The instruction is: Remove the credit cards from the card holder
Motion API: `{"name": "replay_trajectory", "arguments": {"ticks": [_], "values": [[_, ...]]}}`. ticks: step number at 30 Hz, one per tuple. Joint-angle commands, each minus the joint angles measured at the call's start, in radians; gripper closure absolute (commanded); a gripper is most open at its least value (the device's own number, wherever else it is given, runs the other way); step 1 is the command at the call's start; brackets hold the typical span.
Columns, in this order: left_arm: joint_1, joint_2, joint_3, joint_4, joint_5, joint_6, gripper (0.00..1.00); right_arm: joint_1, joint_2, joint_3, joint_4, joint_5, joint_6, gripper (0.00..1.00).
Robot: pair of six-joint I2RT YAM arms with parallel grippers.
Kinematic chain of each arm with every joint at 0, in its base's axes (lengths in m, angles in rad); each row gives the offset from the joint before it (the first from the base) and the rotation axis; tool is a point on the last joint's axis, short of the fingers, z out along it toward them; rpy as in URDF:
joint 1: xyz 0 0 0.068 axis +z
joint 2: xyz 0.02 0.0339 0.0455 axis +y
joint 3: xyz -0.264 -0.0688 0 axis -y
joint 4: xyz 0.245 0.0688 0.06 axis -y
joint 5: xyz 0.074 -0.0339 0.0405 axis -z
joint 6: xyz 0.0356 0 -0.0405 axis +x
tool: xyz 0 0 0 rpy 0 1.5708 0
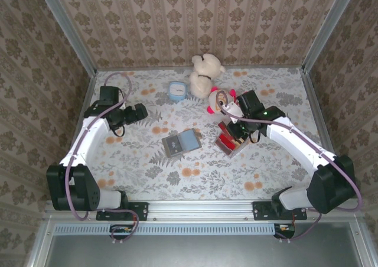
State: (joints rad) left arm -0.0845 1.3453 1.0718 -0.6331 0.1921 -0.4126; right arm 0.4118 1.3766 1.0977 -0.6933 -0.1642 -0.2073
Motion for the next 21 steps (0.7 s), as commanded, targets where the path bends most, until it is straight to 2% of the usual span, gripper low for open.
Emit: {"name": "replay_trajectory", "arguments": {"ticks": [1, 17, 21], "values": [[0.015, -0.018, -0.01, -0.005, 0.037, 0.02, 0.0, -0.013, 0.045, 0.03, -0.046, 0.013, -0.035, 1.0], [0.025, -0.007, -0.02, 0.005, 0.062, 0.015, 0.0, -0.018, 0.155, 0.063, -0.15, 0.023, -0.087, 0.99], [0.025, 0.004, -0.024, 0.015, 0.088, 0.009, 0.0, -0.016, 0.17, 0.066, -0.153, 0.017, -0.091, 0.91]]}}
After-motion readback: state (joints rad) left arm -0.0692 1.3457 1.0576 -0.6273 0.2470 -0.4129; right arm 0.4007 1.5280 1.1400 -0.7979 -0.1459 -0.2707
